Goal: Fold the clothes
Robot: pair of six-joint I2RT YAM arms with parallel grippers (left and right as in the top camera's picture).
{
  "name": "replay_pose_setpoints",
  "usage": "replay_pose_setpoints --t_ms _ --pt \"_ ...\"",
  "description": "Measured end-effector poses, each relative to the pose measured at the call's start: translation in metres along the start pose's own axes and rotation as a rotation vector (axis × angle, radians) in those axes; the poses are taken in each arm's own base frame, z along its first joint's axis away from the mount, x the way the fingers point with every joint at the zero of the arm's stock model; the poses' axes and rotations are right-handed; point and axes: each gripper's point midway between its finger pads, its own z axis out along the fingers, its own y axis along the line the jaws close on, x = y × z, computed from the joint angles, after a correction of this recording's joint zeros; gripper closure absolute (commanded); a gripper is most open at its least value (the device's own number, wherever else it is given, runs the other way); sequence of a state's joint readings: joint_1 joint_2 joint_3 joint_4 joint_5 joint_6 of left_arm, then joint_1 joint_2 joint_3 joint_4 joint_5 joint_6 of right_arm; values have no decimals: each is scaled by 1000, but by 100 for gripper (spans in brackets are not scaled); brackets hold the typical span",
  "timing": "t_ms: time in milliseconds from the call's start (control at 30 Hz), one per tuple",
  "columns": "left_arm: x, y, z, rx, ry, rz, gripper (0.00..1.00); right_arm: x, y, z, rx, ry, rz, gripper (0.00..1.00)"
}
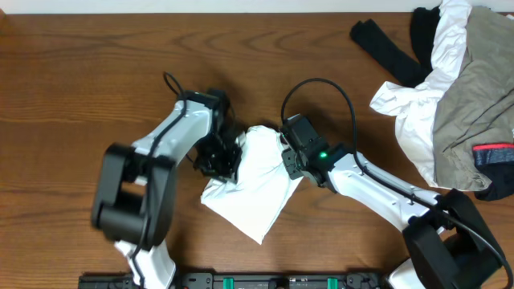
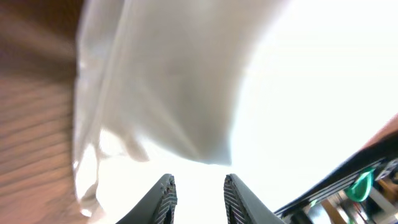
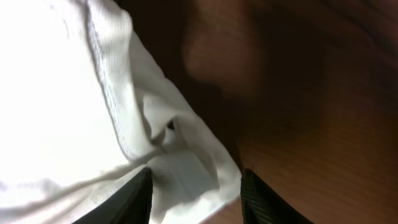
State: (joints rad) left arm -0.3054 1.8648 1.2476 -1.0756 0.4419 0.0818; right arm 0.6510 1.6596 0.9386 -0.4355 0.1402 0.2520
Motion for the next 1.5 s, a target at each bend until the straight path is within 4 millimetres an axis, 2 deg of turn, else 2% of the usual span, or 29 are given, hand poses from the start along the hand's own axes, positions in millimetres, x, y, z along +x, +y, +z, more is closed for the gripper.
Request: replay_pose_setpoints --t_ms 33,133,233,300,400,533,700,867,1100,1300,1367,1433,1500 --pt "-3 -4 -10 -1 -49 19 69 0 -1 -4 1 5 -1 55" --pt "-15 -12 -41 -25 -202 71 53 -6 -2 -24 -3 -13 2 54" --pt "-23 -15 -63 -53 -312 88 44 -19 0 -53 -33 -70 10 56" --pt "-25 -15 -67 -63 -336 93 40 -24 5 -70 -80 -93 12 58" --pt "-23 -12 -64 -81 -315 120 32 -18 16 -78 -152 -67 7 62" --pt "-24 -5 -52 -97 -282 177 26 -2 29 -68 -215 15 5 62" --pt "-29 7 -23 -104 -219 193 26 15 40 -40 -238 118 3 62" --pt "-31 27 5 -149 -140 179 26 24 52 -18 -271 167 0 60" --pt "-37 36 17 -169 -121 176 23 38 55 4 -272 233 2 60" --pt "-36 34 24 -121 -96 164 24 41 56 9 -273 245 3 60" --pt "-35 28 25 -71 -84 160 25 41 56 8 -274 246 3 60" --pt "-32 20 27 -20 -66 161 31 41 56 8 -274 246 3 60" --pt "-27 14 30 24 -38 154 44 41 56 8 -275 245 3 60"
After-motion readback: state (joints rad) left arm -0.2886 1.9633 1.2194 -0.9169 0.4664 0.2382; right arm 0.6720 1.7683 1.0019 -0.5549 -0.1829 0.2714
